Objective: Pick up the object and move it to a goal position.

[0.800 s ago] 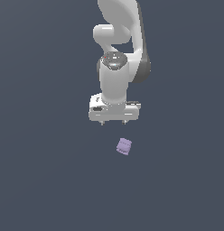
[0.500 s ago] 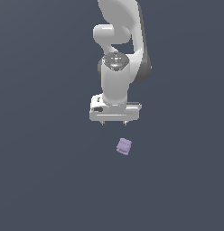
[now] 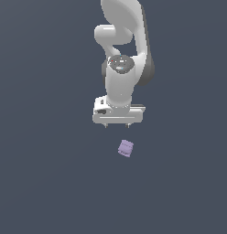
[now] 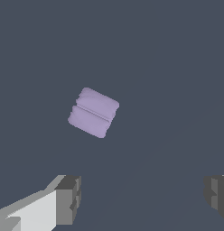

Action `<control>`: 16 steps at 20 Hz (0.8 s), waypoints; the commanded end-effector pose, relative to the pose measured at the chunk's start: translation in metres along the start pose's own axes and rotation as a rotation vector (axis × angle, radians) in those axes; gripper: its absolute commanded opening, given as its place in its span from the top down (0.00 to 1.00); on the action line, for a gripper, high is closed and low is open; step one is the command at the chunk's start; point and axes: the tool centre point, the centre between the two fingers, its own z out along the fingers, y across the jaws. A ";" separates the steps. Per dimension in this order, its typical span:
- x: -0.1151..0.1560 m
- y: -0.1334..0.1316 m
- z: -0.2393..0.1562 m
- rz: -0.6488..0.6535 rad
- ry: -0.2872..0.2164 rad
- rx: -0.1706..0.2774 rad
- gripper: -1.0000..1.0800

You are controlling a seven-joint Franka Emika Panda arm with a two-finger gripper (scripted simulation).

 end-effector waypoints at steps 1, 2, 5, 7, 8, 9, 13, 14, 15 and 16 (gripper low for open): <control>0.001 -0.001 0.002 0.010 -0.001 0.000 0.04; 0.002 -0.002 0.003 0.017 -0.001 0.001 0.04; 0.006 -0.005 0.007 0.046 -0.002 0.003 0.04; 0.009 -0.007 0.011 0.071 -0.003 0.004 0.04; 0.011 -0.009 0.013 0.085 -0.003 0.005 0.04; 0.013 -0.010 0.015 0.101 -0.004 0.006 0.04; 0.023 -0.018 0.027 0.176 -0.007 0.009 0.04; 0.025 -0.020 0.031 0.197 -0.008 0.010 0.04; 0.028 -0.023 0.035 0.220 -0.009 0.011 0.04; 0.031 -0.025 0.039 0.244 -0.011 0.012 0.04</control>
